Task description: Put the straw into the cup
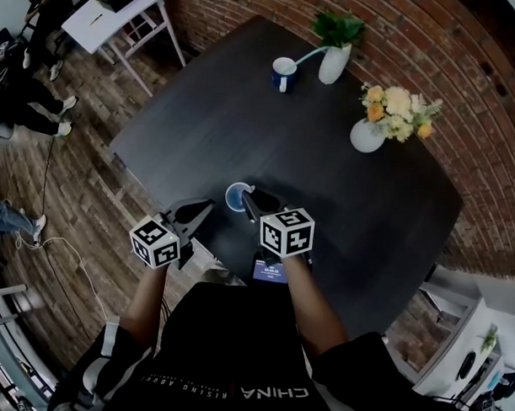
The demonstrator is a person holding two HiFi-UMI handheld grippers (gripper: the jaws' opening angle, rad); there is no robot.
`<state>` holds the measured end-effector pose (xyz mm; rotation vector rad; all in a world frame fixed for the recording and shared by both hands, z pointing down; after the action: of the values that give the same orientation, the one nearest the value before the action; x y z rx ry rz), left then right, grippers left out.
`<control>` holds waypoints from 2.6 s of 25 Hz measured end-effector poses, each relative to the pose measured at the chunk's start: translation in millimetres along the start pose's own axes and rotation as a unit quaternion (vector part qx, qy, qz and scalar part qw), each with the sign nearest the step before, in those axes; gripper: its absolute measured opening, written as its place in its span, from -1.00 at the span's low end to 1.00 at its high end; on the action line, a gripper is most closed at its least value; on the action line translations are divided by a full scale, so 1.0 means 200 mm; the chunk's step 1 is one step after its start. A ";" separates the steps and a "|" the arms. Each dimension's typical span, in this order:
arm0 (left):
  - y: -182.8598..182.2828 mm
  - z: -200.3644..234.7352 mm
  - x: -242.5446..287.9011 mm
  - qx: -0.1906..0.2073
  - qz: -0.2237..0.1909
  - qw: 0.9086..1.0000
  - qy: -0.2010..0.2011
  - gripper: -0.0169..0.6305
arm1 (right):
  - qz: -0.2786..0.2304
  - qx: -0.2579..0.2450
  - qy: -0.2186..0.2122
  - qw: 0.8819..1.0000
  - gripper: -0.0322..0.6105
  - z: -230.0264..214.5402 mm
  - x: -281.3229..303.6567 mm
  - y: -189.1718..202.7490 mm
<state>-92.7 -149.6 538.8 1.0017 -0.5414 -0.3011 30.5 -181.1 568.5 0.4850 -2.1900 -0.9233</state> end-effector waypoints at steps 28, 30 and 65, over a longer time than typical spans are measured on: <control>-0.09 -0.07 0.00 0.039 -0.012 0.999 0.001 -0.94 | -0.024 -0.065 0.038 0.997 -0.64 0.03 -0.24 -0.13; -0.10 -0.09 0.01 0.056 -0.007 0.998 -0.002 -0.94 | -0.021 -0.085 0.038 0.995 -0.64 0.05 -0.26 -0.14; 0.04 -0.35 -0.06 0.080 0.000 0.996 -0.038 -0.94 | 0.009 -0.167 0.068 0.984 -0.88 0.06 -0.52 0.08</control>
<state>-64.2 -90.6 512.9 1.1487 -0.6437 -0.2998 91.2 -105.2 526.2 0.3533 -1.8662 -1.1840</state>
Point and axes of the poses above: the fingertips, and each gripper's own axes: x forward along the fingers, z to its left, y out of its underside, the point moved 3 cm from there along -x, backward along the fingers
